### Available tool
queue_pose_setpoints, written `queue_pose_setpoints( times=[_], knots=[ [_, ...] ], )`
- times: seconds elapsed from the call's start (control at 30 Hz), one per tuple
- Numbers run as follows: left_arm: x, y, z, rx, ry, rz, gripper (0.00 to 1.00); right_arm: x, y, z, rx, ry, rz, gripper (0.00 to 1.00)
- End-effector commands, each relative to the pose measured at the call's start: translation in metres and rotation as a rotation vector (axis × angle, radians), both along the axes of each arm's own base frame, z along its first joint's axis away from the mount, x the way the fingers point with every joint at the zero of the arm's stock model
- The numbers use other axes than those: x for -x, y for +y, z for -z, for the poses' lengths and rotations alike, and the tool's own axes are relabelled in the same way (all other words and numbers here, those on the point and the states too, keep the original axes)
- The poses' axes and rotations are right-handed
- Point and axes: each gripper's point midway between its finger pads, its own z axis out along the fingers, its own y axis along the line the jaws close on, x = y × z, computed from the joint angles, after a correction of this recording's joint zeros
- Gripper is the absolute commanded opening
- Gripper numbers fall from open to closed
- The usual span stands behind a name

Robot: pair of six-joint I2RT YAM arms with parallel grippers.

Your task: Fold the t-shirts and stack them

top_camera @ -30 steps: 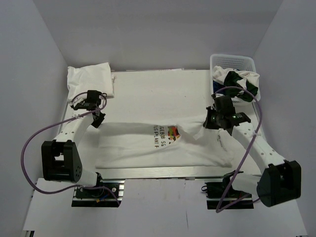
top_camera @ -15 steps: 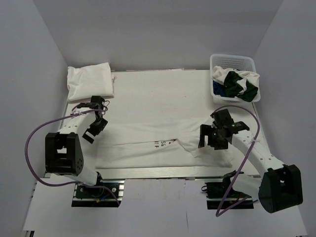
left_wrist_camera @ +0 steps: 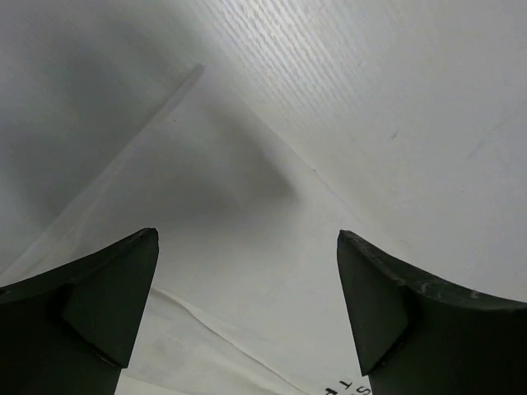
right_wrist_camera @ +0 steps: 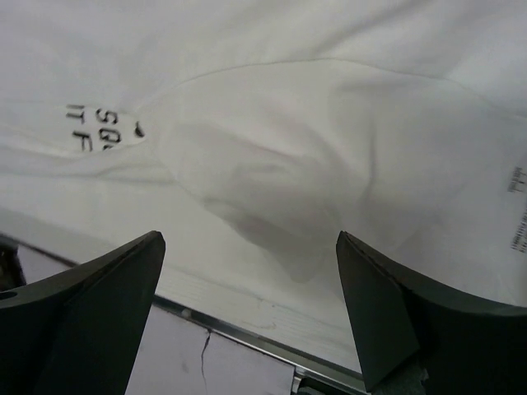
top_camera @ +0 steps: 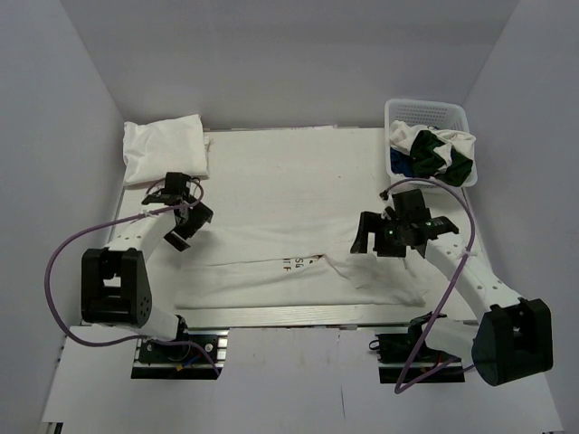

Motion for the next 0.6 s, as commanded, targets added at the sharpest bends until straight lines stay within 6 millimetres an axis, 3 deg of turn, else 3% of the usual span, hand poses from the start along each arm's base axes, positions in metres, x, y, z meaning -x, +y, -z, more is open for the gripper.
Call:
queue_pose_setpoints(
  times=[0.0,0.07,0.1,0.2,0.23,0.3,0.43,0.57],
  knots=[
    [-0.005,-0.017,0.022,0.062,0.019,0.086,0.99,0.021,0.027,-0.005,-0.146,0.007,-0.177,0.90],
    [0.002,-0.009,0.036,0.018,0.075,0.066,0.99,0.021,0.020,0.005,-0.115,0.033,-0.141,0.90],
    [0.010,-0.004,0.049,-0.004,0.129,0.058,0.99,0.016,0.000,0.019,-0.010,0.057,-0.018,0.90],
    [0.022,0.001,0.065,-0.032,0.199,0.049,0.99,0.010,-0.024,0.036,0.099,0.122,0.151,0.90],
    [0.032,0.002,0.074,-0.034,0.243,0.050,0.99,0.003,-0.039,0.039,0.166,0.106,0.239,0.90],
    [0.038,0.009,0.082,-0.053,0.274,0.034,0.99,-0.007,-0.048,0.041,0.183,0.106,0.319,0.90],
    [0.055,0.026,0.092,-0.130,0.371,-0.015,0.99,-0.027,-0.050,0.044,0.141,0.092,0.367,0.90],
    [0.052,0.032,0.093,-0.165,0.395,-0.021,0.99,-0.035,-0.045,0.056,0.125,0.129,0.332,0.90]
  ],
)
